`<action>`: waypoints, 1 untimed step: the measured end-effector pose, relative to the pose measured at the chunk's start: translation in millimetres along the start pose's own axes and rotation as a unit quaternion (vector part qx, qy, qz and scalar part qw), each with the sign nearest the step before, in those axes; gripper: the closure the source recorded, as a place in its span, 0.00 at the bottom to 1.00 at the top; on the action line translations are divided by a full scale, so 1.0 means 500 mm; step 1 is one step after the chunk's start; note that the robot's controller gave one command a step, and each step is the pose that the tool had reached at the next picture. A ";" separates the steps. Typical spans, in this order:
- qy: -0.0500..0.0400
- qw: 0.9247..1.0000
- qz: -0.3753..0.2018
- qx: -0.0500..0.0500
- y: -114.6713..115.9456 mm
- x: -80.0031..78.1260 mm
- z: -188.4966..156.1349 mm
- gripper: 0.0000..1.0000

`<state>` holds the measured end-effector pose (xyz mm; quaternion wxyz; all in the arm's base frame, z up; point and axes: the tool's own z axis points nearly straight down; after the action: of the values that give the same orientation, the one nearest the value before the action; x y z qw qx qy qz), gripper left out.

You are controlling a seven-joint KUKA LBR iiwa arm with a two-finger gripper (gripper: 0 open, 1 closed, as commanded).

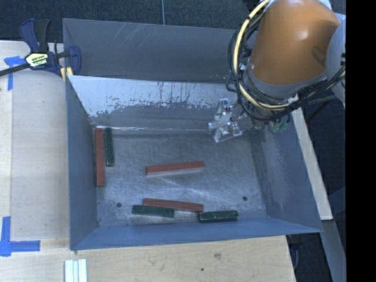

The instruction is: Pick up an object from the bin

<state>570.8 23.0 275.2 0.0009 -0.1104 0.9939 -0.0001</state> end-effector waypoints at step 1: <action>-0.002 1.000 0.000 0.000 -0.001 -0.001 -0.012 1.00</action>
Offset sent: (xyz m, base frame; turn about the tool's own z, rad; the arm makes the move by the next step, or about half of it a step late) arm 0.0028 0.0118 -0.1129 0.1356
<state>571.3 22.8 281.3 0.0028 -0.1102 0.9939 -0.0001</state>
